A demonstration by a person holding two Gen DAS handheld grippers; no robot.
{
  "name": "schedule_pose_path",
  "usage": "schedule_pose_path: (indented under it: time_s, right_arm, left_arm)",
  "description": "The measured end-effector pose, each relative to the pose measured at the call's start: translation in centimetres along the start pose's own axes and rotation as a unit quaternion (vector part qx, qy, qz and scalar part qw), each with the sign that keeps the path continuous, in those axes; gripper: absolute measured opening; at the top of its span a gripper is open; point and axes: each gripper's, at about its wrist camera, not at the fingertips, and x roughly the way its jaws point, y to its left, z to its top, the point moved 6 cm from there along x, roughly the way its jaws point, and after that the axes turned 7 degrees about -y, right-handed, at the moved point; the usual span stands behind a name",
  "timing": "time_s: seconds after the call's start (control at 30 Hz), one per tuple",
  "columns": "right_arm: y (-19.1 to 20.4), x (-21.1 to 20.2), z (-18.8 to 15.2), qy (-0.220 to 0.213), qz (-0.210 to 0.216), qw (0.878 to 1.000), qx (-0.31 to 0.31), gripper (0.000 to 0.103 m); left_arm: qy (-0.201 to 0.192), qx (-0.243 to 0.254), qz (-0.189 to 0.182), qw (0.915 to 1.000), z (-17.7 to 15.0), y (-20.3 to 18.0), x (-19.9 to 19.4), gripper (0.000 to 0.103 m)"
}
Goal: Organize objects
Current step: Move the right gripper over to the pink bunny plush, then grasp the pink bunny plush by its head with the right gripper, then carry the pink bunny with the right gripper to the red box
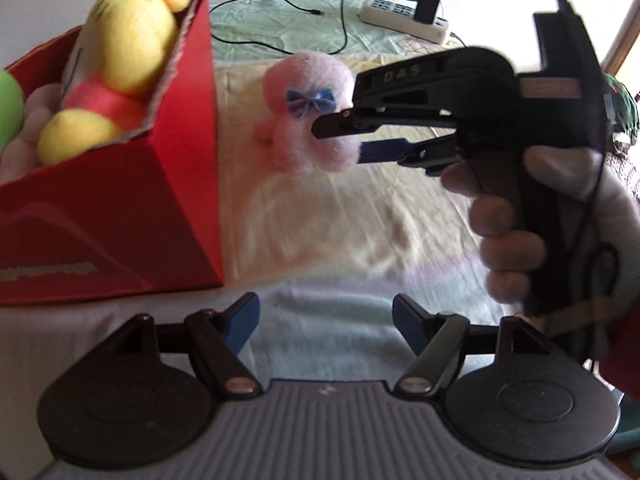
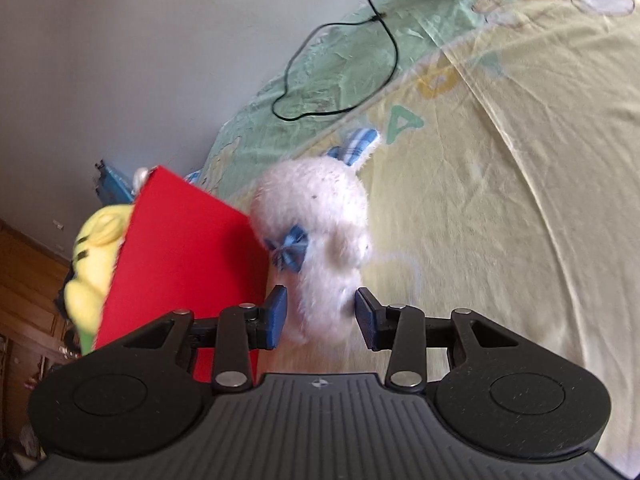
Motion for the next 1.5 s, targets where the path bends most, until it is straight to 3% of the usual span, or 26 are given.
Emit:
schedule_pose_path:
  time_s: [0.23,0.4,0.63,0.73,0.83,0.9,1.03,1.27,1.5]
  right_arm:
    - [-0.1,0.4,-0.3,0.016,0.022,1.0,0.015,0.031]
    - [-0.5,-2.2,-1.4,0.029,0.032,0.999,0.004,0.03]
    - [-1.5,-7.1,-5.4,0.074,0.046,0.996,-0.006,0.031]
    - [-1.6,-8.8,-6.7,0.086,0.056,0.995,-0.004,0.035]
    - [-1.4,-9.9,-6.3,0.072,0.064,0.995,-0.008,0.039]
    - [-1.3,-10.2,-5.5,0.054,0.069,0.996,-0.005,0.053]
    - [-1.5,-8.5,-4.0,0.037,0.058,0.998,0.003,0.056]
    - [-1.9,-5.7,-4.3,0.058,0.08,0.993,0.06,0.056]
    - [-1.3,-7.9,-4.5,0.054,0.093,0.992,0.064,0.048]
  left_arm:
    - [-0.007,-0.001,-0.001,1.0,0.2,0.3,-0.5,0.075]
    - [-0.012,0.009,-0.02,0.9997,0.7,-0.2,-0.8,0.075]
    - [-0.004,0.016,-0.067,0.9976,0.5,-1.2,-1.1,0.075]
    - [0.0,0.016,-0.088,0.996,0.5,-1.6,-1.3,0.08]
    - [-0.002,0.024,-0.083,0.9962,0.6,-2.0,-1.0,0.084]
    - [-0.002,0.024,-0.084,0.9962,1.0,-2.4,-0.6,0.085]
    - [-0.013,0.028,-0.068,0.9972,2.0,-2.9,0.7,0.093]
    - [0.014,0.033,-0.05,0.9981,2.3,-3.3,3.9,0.075]
    - [-0.003,0.039,-0.066,0.997,2.5,-3.6,1.7,0.071]
